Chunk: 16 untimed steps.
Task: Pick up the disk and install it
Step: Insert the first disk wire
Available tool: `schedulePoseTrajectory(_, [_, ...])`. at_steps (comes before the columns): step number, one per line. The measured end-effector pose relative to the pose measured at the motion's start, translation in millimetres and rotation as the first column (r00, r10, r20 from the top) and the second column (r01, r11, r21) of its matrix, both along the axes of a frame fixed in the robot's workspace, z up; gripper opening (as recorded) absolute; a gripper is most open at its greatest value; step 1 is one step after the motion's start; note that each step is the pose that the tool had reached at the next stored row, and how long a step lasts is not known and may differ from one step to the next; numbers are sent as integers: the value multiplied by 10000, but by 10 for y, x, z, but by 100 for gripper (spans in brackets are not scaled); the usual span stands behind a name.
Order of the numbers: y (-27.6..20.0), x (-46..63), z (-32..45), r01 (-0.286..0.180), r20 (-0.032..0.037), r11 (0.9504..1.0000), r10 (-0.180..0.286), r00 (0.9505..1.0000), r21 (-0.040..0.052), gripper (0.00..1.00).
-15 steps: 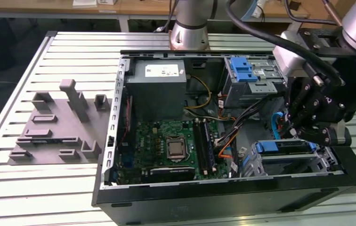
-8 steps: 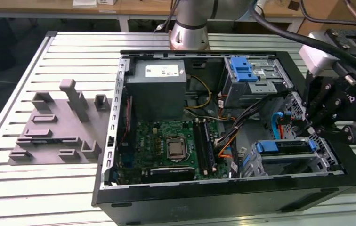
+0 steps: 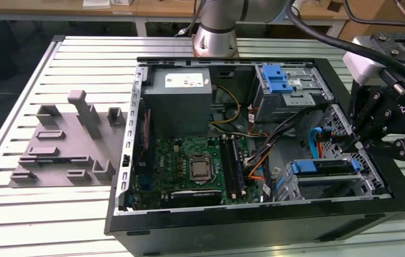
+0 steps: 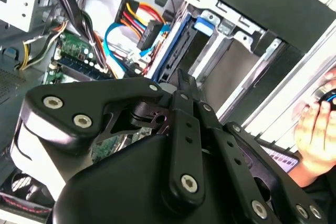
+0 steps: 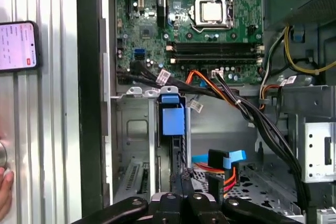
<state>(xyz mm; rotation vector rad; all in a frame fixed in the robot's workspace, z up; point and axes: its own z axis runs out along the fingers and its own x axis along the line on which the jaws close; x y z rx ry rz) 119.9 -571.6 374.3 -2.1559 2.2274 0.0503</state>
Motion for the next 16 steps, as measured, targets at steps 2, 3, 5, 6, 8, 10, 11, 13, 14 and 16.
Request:
schedulePoseTrajectory(2, [33,1,-4,0,47,10000,0,10000,-3,11])
schedulePoseTrajectory(3, [54,1,-9,-2,57,10000,2,10000,-8,11])
schedulePoseTrajectory(5, [93,1,-21,0,75,10000,1,10000,-17,11])
schedulePoseTrajectory(6, [112,1,-27,-1,85,10000,1,10000,-22,11])
schedulePoseTrajectory(8, [154,1,-39,0,111,10000,1,9999,-42,11])
schedulePoseTrajectory(10, [205,2,-50,0,146,10000,1,9999,-75,11])
schedulePoseTrajectory(11, [231,1,-54,1,171,9999,0,9999,-104,11])
schedulePoseTrajectory(13, [281,2,-64,-3,242,9998,7,9997,-185,11])
schedulePoseTrajectory(14, [300,2,-69,-6,283,9997,12,9996,-230,11])
schedulePoseTrajectory(16, [316,3,-73,-11,342,9995,22,9994,-315,11])
